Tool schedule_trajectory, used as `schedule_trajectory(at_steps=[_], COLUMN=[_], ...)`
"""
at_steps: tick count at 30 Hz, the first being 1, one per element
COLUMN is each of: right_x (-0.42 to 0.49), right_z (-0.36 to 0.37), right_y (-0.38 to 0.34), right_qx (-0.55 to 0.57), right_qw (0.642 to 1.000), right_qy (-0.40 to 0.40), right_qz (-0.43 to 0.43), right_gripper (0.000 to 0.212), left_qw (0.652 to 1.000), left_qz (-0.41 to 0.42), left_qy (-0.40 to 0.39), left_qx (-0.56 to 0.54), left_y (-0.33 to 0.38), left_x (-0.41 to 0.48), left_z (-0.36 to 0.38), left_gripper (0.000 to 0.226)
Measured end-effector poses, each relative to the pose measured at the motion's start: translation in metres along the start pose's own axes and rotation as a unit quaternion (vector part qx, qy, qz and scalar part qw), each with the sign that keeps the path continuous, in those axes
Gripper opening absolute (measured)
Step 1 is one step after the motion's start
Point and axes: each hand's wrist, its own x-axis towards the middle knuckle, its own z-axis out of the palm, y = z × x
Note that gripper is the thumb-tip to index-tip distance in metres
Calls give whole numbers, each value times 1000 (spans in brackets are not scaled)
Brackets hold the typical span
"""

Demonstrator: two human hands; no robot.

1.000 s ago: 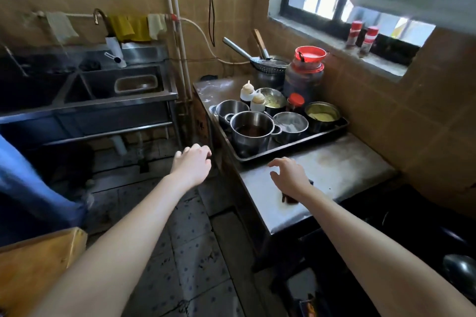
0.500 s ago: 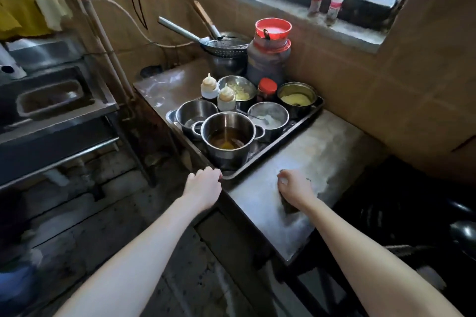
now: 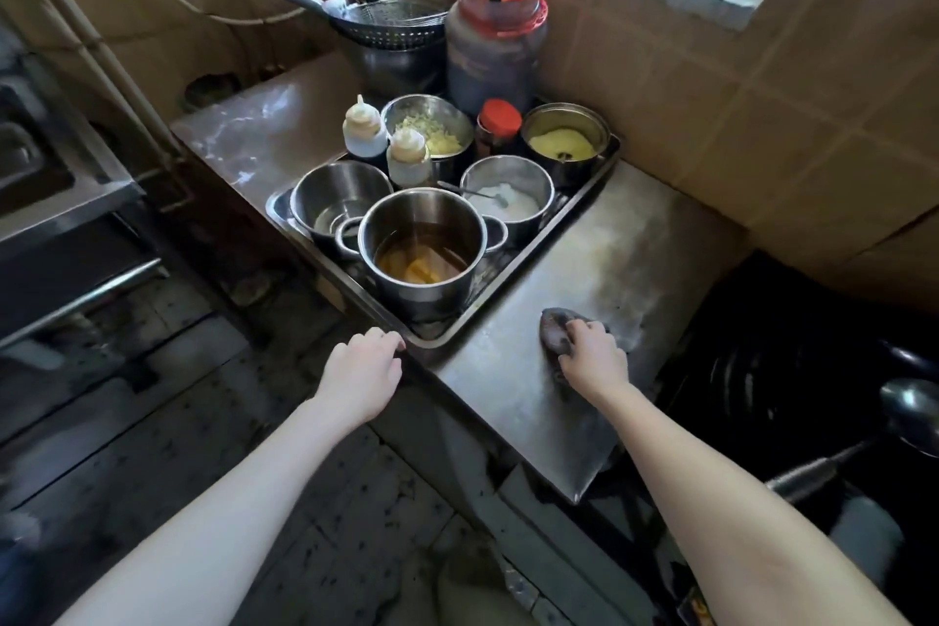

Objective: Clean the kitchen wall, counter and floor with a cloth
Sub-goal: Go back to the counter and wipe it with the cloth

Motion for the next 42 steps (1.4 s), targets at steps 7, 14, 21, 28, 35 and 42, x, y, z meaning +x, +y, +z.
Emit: schedule_trajectory(at_steps=[7,14,21,28,35,42], right_x=[11,-8,-36,-64,-82,-88], right_z=[12,17,12,12,23,28], right_y=[6,8,-13,-56,-113,-187], right_qx=[19,76,72,49,46,55], right_qw=[1000,996,986,951,913,887], right_qy=[-7,5,-35,-49,-75,-66], right_qz=[-12,-46,-145,-300,-397,-454], right_gripper=[41,30,34,33,36,38], left_qw=[999,998,994,984,961,934], left_qz=[-34,-58,-105,-167,-266,-340], left_qy=[-8,1,21,51,71,94], left_qx=[-8,-11,-15,-18,-37,-52], left_y=[-14,-14,-21,-39,-65,-107], left_x=[-8,-19,-30,-57,-101,-148], left_z=[4,-1,-21,-38,-45,-48], left_gripper=[30,30,30,30,31,28])
